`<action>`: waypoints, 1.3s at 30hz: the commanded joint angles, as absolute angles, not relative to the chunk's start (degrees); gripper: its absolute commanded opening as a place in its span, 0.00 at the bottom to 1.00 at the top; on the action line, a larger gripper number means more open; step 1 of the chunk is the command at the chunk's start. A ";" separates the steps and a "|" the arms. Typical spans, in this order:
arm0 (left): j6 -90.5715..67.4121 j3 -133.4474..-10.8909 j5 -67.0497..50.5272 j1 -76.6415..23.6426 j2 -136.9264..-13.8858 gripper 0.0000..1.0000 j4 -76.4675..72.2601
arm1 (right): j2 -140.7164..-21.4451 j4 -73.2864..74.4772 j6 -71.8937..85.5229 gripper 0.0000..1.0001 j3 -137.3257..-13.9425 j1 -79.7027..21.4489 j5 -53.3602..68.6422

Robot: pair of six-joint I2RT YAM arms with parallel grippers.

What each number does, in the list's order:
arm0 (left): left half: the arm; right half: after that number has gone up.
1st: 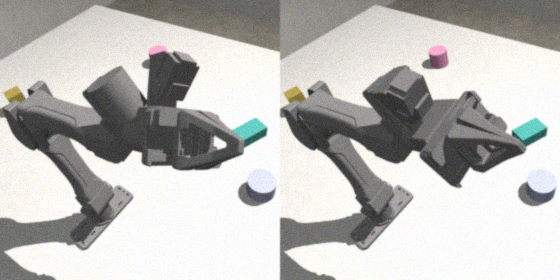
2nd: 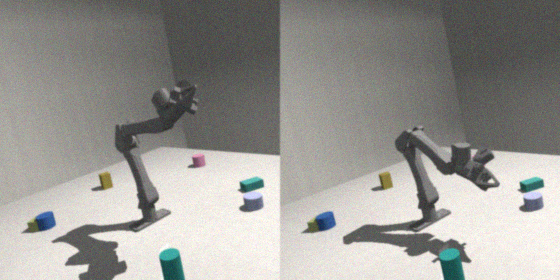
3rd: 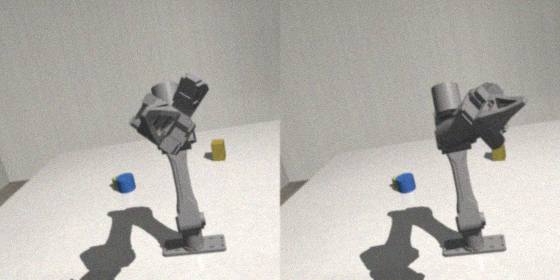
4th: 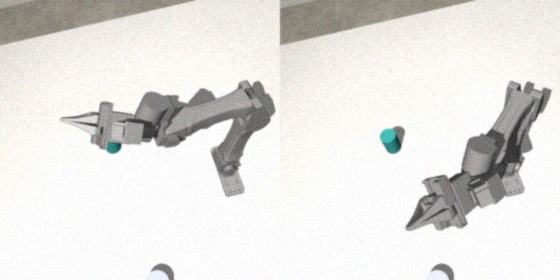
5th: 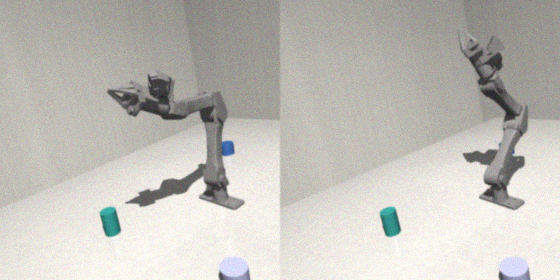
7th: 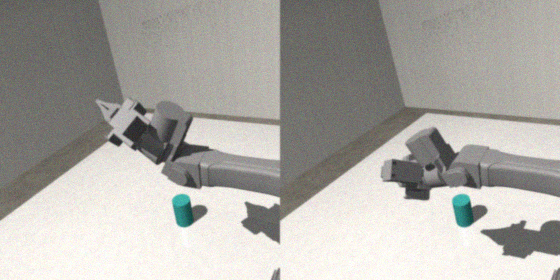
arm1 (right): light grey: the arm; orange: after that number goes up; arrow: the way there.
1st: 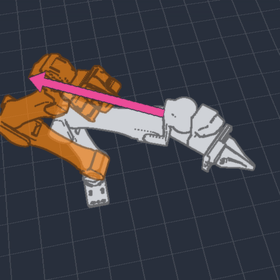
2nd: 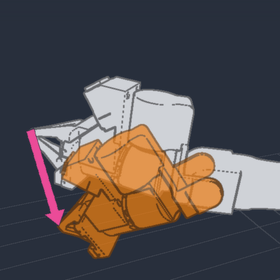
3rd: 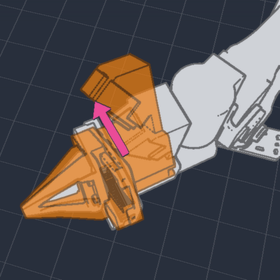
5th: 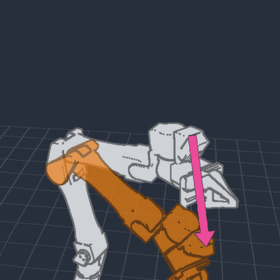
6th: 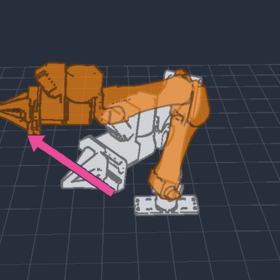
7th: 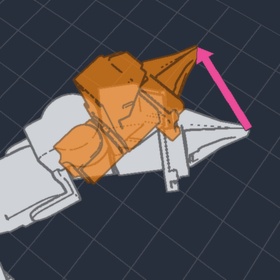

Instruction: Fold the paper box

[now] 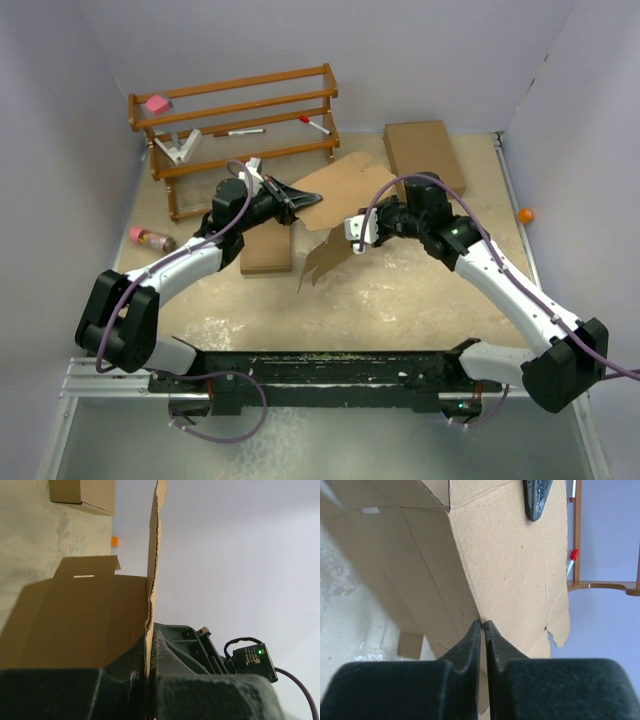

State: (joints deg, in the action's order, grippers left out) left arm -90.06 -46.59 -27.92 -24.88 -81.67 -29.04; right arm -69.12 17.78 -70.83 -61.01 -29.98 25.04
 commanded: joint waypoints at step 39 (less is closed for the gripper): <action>-92.10 -52.19 -30.15 -26.32 -83.05 0.04 -26.54 | -66.71 6.66 -72.15 0.07 -56.09 -30.38 22.63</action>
